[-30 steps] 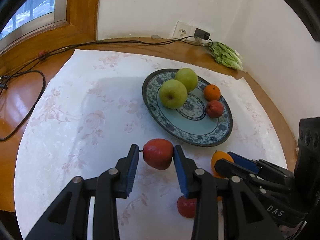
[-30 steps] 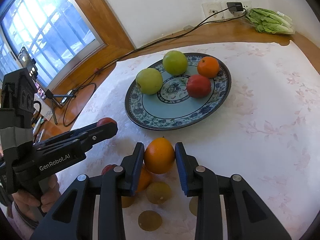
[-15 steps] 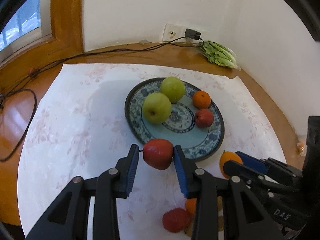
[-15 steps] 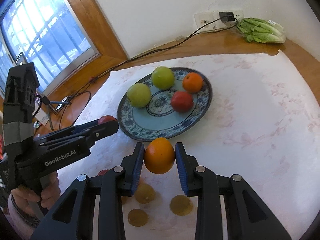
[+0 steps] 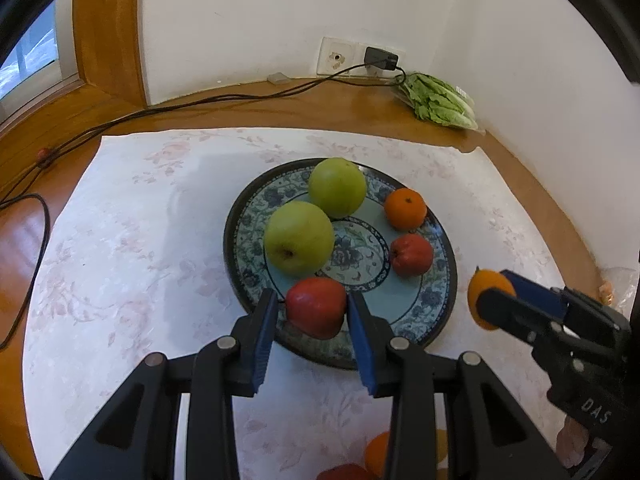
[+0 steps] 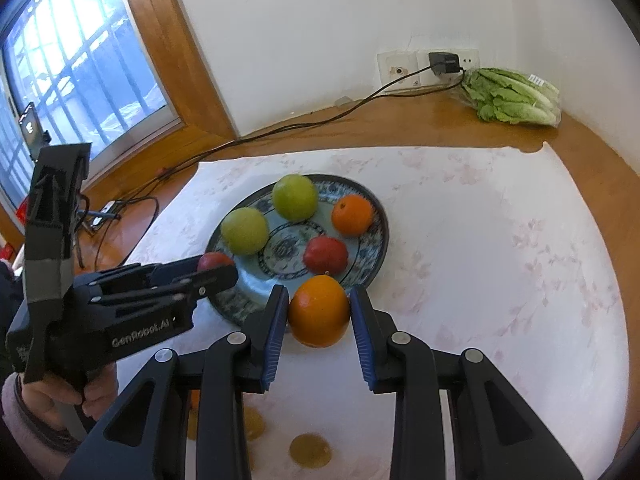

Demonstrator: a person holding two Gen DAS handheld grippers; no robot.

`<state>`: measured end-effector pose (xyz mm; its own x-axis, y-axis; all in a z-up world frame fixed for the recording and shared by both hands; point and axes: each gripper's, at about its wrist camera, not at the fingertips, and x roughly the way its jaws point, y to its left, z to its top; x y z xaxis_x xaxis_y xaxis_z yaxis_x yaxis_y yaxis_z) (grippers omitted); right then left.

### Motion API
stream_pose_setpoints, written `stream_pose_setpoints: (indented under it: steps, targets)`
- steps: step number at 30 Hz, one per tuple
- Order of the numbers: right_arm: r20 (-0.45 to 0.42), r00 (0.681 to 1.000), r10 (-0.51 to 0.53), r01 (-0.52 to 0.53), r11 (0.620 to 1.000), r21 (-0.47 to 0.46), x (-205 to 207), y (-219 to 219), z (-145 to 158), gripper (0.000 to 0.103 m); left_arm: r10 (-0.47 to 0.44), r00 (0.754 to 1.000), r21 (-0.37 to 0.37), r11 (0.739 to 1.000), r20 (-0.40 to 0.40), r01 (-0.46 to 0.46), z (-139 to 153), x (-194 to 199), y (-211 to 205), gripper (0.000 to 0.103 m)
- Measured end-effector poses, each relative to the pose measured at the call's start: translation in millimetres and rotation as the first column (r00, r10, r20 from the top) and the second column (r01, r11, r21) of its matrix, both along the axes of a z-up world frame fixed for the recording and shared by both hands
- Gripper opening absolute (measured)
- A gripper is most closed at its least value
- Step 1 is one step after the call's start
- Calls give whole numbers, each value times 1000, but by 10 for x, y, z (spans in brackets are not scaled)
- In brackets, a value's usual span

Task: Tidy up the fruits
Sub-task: 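Carry the orange in the right tool over the plate while the left tool carries the red apple there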

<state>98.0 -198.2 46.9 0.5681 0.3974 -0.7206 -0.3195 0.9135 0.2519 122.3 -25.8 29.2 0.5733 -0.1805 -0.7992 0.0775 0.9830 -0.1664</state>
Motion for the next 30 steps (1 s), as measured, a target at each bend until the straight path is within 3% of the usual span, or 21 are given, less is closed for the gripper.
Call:
stream_pose_setpoints:
  steps: [20, 30]
  targets:
    - [34, 999, -35, 38, 996, -79, 382, 136, -154, 33, 13, 1000, 5, 1000, 25, -13, -88, 378, 32, 37]
    - [40, 998, -51, 53, 997, -49, 479, 116, -246, 33, 19, 999, 17, 1000, 40, -20, -117, 431, 5, 37]
